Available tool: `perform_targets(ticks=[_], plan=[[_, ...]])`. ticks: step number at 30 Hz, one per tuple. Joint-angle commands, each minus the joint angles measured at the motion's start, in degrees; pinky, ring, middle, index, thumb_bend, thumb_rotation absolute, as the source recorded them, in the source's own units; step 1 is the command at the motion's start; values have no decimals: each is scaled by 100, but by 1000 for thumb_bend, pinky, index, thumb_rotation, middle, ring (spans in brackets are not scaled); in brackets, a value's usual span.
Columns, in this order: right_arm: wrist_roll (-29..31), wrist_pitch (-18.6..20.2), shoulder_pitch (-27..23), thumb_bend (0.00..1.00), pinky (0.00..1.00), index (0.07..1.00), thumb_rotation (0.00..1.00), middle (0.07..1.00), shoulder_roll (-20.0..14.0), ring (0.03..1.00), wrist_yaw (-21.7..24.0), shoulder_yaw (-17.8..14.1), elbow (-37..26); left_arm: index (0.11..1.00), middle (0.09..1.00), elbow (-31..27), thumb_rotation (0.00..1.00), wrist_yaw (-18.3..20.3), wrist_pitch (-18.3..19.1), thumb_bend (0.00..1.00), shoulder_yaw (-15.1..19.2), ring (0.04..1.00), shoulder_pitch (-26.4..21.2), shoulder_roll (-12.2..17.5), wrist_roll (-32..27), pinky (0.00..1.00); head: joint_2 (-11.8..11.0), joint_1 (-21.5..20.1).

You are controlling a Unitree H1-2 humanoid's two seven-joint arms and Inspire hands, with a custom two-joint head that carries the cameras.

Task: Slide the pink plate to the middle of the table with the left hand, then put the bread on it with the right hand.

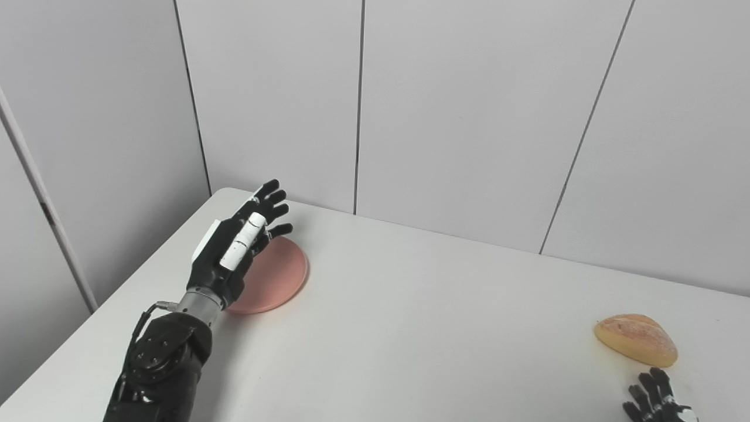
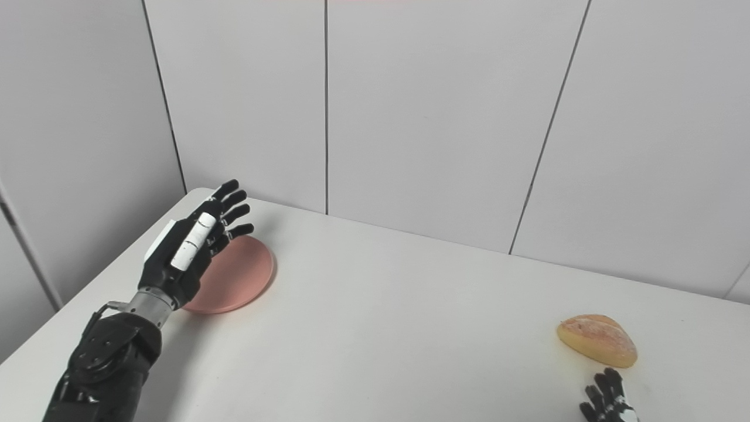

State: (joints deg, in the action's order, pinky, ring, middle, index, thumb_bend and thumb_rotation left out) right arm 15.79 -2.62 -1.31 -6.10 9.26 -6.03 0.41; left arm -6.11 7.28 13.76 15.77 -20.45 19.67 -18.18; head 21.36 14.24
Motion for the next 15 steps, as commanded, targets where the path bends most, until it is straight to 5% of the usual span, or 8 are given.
perform_targets(ticks=[1,10,15], plan=[[74,176,240,785,1000,1000,1000,1000,16,1000,41,14,162,909,933,30,739,0,-144,901,138,932,-260,240,-66,850,17,-4],[63,209,237,794,1000,1000,1000,996,-13,1000,21,4,153,918,915,983,751,313,-708,955,437,895,-535,759,-167,776,38,23],[70,221,227,800,1000,1000,1000,993,-34,1000,29,-2,168,899,902,1561,767,408,-1069,988,556,908,-729,927,-172,824,53,36]])
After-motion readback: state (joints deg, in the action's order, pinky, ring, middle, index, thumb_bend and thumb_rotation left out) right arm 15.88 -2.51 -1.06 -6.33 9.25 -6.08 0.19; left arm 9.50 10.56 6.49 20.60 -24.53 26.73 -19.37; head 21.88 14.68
